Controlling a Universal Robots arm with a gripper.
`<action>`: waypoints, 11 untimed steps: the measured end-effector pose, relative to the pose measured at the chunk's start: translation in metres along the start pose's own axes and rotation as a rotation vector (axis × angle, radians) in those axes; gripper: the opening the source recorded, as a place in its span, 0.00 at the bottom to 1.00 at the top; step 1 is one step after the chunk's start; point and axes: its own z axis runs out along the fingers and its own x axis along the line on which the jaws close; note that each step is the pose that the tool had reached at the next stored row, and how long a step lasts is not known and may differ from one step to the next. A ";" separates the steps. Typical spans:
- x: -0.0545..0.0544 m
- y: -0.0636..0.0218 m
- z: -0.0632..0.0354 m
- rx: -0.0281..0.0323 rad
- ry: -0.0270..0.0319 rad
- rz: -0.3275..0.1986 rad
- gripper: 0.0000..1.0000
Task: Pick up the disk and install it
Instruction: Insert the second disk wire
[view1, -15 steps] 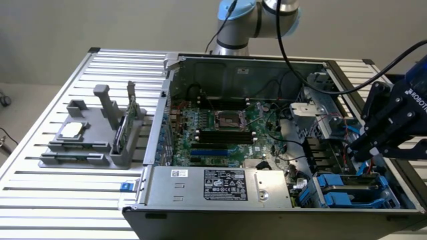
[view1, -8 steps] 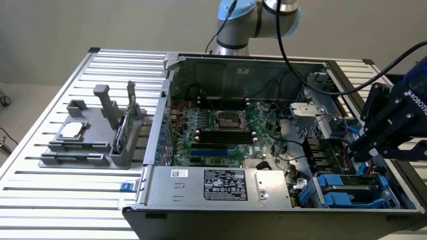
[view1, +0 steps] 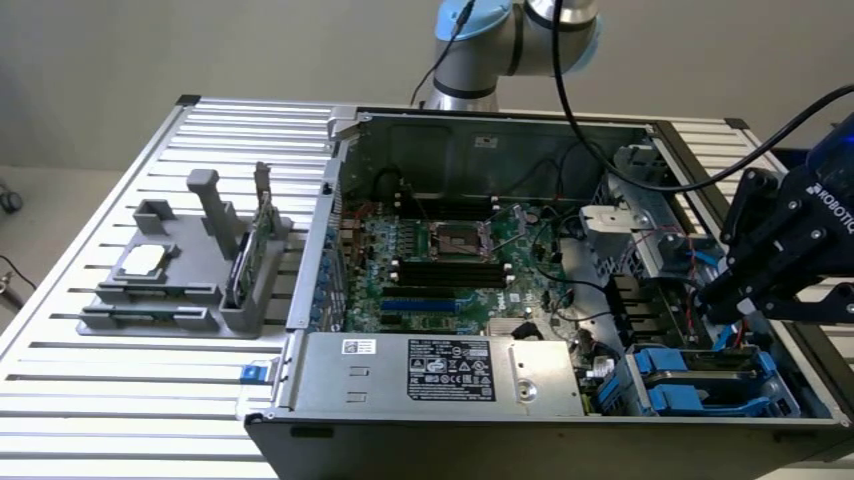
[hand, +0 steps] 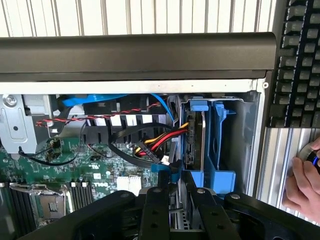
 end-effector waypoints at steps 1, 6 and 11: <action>0.000 0.0000 0.0002 0.0000 -0.0002 0.000 0.25; 0.000 0.0002 0.0010 0.0000 -0.0013 0.000 0.25; 0.000 0.0003 0.0017 -0.0001 -0.0035 0.001 0.16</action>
